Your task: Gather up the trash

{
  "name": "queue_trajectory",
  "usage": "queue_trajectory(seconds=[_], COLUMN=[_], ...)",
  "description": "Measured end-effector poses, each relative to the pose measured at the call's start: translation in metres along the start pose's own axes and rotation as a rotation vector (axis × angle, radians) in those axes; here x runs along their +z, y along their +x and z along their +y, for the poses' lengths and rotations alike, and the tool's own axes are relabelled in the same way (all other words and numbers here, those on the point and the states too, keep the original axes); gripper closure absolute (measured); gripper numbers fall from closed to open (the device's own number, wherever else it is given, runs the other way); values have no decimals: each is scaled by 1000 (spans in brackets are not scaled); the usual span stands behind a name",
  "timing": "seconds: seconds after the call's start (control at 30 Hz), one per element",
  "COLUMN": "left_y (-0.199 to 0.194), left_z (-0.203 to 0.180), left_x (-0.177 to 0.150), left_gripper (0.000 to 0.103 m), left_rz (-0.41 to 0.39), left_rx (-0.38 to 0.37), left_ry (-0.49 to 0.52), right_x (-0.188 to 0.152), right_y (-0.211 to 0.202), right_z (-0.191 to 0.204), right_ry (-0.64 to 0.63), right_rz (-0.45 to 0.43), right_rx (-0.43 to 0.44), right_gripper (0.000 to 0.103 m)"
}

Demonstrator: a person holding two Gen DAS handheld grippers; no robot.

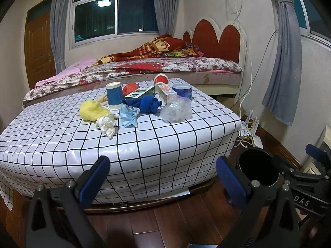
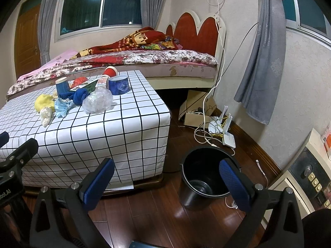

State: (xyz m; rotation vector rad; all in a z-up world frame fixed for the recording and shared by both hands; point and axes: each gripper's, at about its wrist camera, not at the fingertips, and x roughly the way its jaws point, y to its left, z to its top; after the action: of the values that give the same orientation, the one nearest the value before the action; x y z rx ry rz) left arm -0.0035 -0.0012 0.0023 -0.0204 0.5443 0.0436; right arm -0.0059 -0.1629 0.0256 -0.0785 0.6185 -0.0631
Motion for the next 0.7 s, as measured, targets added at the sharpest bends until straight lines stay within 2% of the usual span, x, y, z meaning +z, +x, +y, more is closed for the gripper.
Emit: queue_trajectory(seconds=[0.7], left_y=[1], left_z=[-6], left_x=[0], left_gripper=[0], left_rz=[5], left_rx=[0], left_ry=[7], right_x=[0], right_y=[1], right_z=[0], right_ry=[0], right_rz=[2], right_rx=[-1], right_gripper=[1])
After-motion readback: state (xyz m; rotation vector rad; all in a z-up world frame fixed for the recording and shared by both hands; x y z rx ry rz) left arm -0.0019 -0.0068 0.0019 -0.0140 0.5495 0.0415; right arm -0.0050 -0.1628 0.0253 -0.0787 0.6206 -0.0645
